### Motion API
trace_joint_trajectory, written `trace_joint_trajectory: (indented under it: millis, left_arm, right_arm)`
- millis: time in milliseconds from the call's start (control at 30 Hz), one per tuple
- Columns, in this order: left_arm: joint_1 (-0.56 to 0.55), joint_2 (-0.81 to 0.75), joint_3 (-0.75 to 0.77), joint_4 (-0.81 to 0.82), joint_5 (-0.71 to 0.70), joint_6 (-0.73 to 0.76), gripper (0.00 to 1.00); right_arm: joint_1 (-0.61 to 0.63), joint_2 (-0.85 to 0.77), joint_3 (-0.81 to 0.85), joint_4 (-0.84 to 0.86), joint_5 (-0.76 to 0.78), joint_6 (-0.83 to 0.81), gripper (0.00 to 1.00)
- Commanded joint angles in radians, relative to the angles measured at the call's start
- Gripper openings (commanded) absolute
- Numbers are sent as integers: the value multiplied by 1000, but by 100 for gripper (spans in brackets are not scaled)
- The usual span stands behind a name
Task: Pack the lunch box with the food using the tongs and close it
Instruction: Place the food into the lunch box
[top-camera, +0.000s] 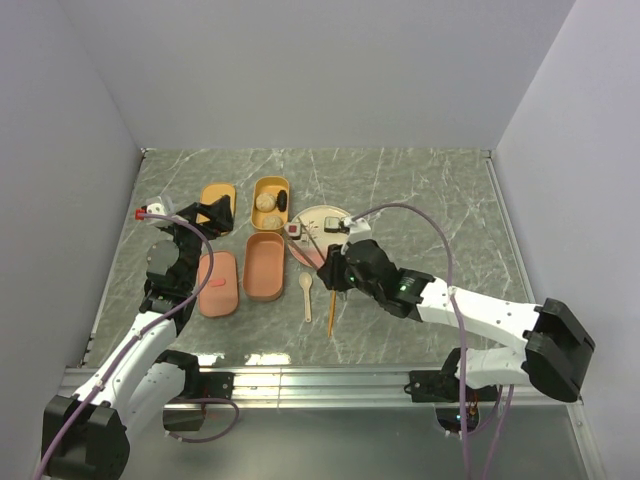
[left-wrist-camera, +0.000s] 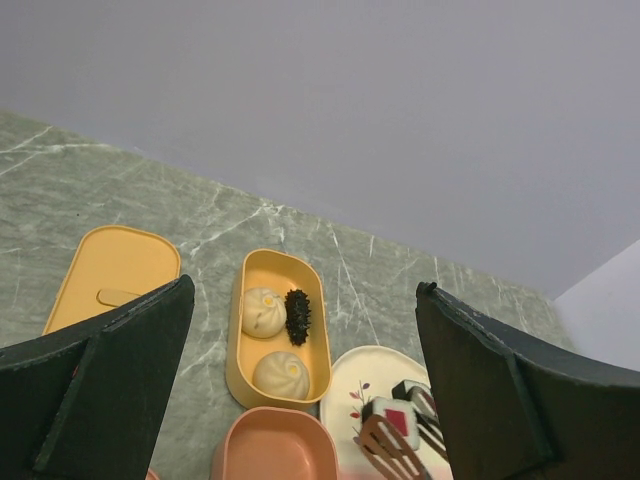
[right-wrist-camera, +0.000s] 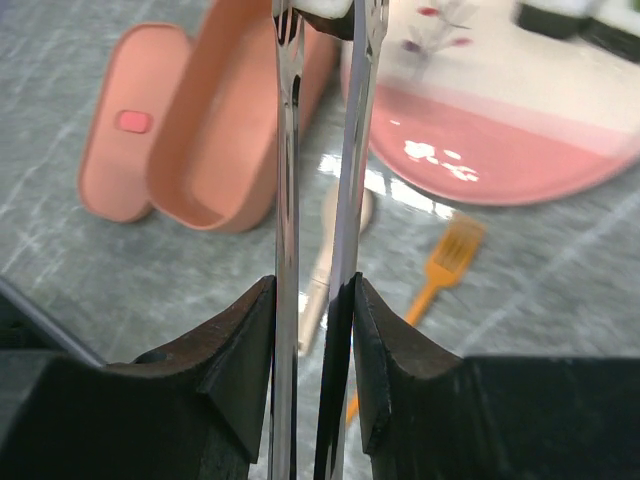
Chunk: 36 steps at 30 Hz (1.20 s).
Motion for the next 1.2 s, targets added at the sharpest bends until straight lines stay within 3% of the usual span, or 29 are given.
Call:
trace_joint_trajectory:
  millis: [0,333,733,1167]
  left_arm:
    - [5,-12,-1,26,13,-11,99]
    - [7,-8,0,28,13,-9,100]
    - [8,-8,0,28,15,-9,99]
    - [11,-5,0,29,18,-11,99]
  right_arm:
    - [26,43,73,128,-63,-40,27]
    - [80,158,136,158,-138,-48,27]
    - [81,255,195,100,-79,-64,27]
    - [80,258,205,50,-25,-61,30]
